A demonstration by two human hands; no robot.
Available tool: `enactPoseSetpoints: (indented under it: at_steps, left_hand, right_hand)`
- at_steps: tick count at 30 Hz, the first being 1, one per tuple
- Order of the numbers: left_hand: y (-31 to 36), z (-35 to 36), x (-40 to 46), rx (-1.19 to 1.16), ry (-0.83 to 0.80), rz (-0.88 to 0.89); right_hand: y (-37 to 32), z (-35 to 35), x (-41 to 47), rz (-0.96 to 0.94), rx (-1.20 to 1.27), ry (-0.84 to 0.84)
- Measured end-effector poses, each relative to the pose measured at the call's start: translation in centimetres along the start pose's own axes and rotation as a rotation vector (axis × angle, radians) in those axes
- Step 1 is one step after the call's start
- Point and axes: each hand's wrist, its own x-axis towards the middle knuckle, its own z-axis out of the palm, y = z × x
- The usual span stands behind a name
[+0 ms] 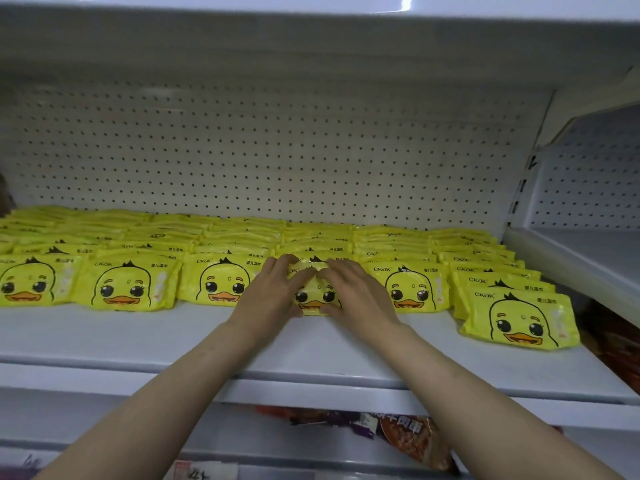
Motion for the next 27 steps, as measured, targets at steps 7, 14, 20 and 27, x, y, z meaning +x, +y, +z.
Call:
enactPoseSetpoints:
  at_steps: [7, 14, 20, 27]
  left_hand:
    - [-2.1, -0.1, 1.0, -0.033, -0.026, 0.071]
    - [-2.2, -0.1, 0.4, -0.025, -0.018, 0.082]
    - [-1.5, -0.3, 0.7, -0.088, -0.009, 0.005]
    - [3.1, -0.5, 3.8, -0.068, 0.078, -0.016]
  right_hand:
    - [-1.5, 0.9, 1.0, 0.039, -0.100, 0.086]
    - [-1.8, 1.1, 1.2, 0.077, -0.088, 0.106]
    - [-0.9, 0.0, 0.8, 0.053, 0.067, 0.045]
    - [4.1, -4.6, -2.1, 0.119, 0.129, 0.106]
